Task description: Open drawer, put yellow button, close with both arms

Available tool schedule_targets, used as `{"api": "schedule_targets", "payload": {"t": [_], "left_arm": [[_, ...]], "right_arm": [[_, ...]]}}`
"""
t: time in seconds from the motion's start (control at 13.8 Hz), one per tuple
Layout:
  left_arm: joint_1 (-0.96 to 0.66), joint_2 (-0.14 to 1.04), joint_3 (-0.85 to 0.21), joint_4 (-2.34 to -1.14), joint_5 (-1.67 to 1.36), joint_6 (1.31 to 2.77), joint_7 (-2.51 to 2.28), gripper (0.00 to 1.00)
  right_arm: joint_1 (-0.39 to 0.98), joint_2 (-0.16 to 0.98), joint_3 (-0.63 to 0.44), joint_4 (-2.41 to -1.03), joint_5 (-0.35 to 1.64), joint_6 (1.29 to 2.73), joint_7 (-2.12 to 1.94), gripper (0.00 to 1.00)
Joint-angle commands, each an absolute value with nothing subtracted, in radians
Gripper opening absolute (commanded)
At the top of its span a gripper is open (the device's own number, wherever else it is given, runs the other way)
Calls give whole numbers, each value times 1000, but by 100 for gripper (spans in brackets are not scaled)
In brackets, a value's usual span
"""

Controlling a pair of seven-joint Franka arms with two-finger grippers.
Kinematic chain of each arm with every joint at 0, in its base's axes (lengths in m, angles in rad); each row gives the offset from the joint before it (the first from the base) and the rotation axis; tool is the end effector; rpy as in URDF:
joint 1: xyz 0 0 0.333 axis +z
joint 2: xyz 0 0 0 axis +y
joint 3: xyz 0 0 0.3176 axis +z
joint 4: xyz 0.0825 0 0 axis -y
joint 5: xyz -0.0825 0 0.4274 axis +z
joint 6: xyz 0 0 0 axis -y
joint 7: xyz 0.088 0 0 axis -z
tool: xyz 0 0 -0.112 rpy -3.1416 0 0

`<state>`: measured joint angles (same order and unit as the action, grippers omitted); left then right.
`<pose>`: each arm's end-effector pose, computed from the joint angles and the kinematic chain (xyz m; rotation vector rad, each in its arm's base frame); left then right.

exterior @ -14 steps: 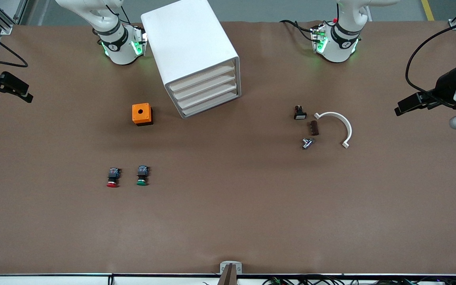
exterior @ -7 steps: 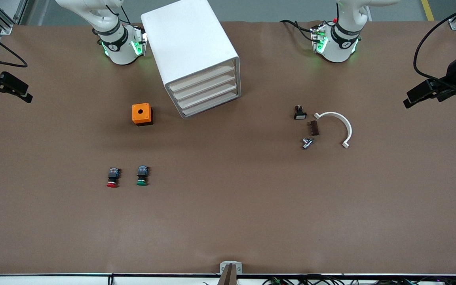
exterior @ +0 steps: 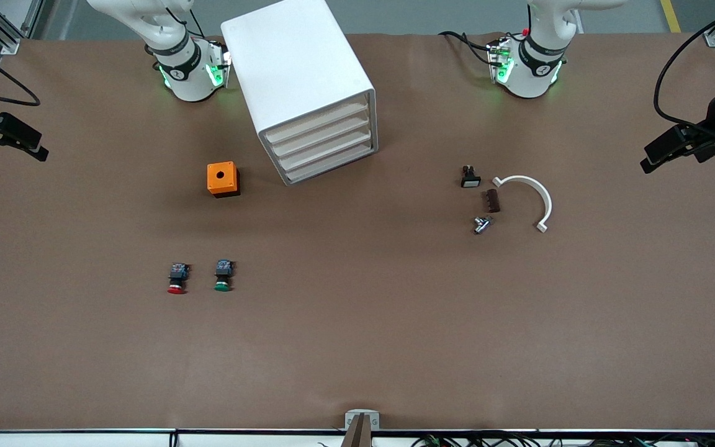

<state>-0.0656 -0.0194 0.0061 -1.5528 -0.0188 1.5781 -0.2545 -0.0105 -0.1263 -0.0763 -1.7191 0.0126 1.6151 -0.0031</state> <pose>0.5921 -0.0373 0.6426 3.1005 0.3028 0.0642 0.5593 -0.0497 0.6213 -3.1175 0.1304 -0.0357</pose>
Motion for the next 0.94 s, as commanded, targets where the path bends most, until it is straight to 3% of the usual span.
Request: {"api": "schedule_targets", "payload": {"t": [0.0,0.87], "left_arm": [[-74,-31,2,-1554,2,1589,-250,100],[-75,-31,0,-1555,-12,1600,-187,100]], "right_arm": [[-32,-152,-61,-1741,5,1621,-11,100],[-23,-153,-55,-1740,3,1614,-11,100]]}}
